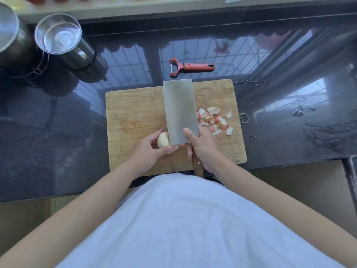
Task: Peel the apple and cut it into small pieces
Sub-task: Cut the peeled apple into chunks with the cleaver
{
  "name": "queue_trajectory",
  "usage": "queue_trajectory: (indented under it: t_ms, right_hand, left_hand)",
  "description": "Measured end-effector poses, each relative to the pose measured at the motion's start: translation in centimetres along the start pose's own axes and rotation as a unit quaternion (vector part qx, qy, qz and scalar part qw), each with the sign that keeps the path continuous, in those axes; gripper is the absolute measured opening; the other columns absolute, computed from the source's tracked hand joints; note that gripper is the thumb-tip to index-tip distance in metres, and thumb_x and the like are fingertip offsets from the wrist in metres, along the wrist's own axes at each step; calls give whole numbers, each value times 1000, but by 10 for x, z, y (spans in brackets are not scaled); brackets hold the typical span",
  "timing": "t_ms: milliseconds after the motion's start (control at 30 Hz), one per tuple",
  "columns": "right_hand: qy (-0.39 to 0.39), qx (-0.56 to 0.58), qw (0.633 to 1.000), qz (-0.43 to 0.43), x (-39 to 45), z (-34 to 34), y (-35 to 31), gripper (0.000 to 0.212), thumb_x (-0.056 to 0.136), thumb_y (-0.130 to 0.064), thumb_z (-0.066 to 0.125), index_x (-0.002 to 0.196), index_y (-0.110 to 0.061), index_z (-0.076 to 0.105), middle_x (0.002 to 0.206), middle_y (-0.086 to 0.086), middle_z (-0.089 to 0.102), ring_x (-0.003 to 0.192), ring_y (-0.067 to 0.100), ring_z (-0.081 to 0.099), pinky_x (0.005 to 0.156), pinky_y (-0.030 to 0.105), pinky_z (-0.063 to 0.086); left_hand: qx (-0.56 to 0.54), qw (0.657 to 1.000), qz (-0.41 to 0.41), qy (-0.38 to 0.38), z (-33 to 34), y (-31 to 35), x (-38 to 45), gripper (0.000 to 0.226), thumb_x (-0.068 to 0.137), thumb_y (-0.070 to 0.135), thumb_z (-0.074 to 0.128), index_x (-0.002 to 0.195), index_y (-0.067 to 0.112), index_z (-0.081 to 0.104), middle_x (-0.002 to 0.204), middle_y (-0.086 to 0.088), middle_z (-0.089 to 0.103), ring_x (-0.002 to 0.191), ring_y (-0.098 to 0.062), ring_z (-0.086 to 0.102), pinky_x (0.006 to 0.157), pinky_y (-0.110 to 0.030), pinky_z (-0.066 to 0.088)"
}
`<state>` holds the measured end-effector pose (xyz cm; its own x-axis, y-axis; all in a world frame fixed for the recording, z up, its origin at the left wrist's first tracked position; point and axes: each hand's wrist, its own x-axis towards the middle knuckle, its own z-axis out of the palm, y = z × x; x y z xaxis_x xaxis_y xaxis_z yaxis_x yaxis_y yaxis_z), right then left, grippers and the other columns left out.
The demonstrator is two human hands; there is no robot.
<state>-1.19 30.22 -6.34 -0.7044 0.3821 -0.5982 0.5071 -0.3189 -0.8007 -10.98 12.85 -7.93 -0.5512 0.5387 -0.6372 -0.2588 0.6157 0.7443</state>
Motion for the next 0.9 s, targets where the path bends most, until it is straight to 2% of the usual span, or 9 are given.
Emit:
queue_trajectory:
  t_ms: [133, 267, 400, 533, 600, 667, 767, 900]
  right_hand:
    - [59, 24, 998, -8, -2, -7, -5, 14, 99, -33, 57, 110, -27, 63, 77, 10, 71, 42, 20, 48, 49, 35, 41]
    - [125, 56, 991, -4, 0, -28, -12, 16, 99, -34, 56, 110, -25, 62, 71, 13, 65, 43, 19, 46, 47, 29, 41]
    - [139, 71, 988, -4, -8, -39, -16, 18, 100, -31, 55, 114, -23, 63, 77, 16, 68, 44, 16, 48, 48, 32, 42]
    - [140, 52, 989, -12, -19, -37, -19, 18, 101, -29, 55, 116, -23, 61, 86, 12, 74, 47, 18, 50, 52, 34, 45]
    - [139, 40, 989, -15, -24, -35, -21, 10, 100, -30, 56, 109, -31, 61, 88, 11, 75, 47, 19, 49, 53, 36, 45]
    - [135, 29, 990, -15, -28, -34, -23, 8, 100, -31, 56, 104, -35, 61, 87, 11, 74, 46, 20, 48, 53, 35, 45]
    - [129, 24, 991, -15, -34, -36, -25, 9, 101, -29, 55, 105, -32, 62, 86, 12, 74, 44, 19, 47, 49, 33, 45]
    - [138, 11, 990, -4, -39, -39, -27, 14, 101, -32, 55, 111, -26, 61, 84, 9, 74, 44, 18, 49, 47, 30, 46]
  left_hand:
    - [91, 995, 24, 19, 4, 3, -4, 74, 86, 42, 81, 151, 34, 48, 138, 15, 57, 125, -6, 54, 109, -29, 42]
    - [182, 976, 82, 85, 9, 1, -8, 67, 88, 35, 78, 148, 28, 49, 138, 10, 43, 133, -14, 43, 114, -37, 37]
    - [275, 936, 187, 118, 13, 4, -11, 32, 87, 21, 76, 116, 23, 62, 129, 10, 48, 124, -16, 45, 101, -40, 47]
    - [296, 937, 146, 116, 14, 11, -11, 26, 87, 27, 77, 105, 21, 60, 122, 15, 47, 122, -14, 45, 98, -33, 44]
    - [287, 942, 134, 115, 12, 11, -13, 24, 87, 28, 79, 100, 22, 60, 118, 18, 44, 128, -13, 45, 98, -29, 41]
    - [287, 943, 132, 110, 13, 13, -18, 21, 87, 26, 80, 94, 21, 60, 115, 13, 46, 129, -15, 45, 97, -32, 43]
    - [309, 937, 116, 120, 17, 21, -24, 17, 89, 24, 78, 92, 18, 63, 116, 8, 47, 120, -16, 45, 90, -33, 44]
    - [306, 937, 106, 126, 19, 22, -23, 16, 89, 25, 78, 89, 18, 63, 114, 9, 48, 114, -16, 46, 85, -32, 42]
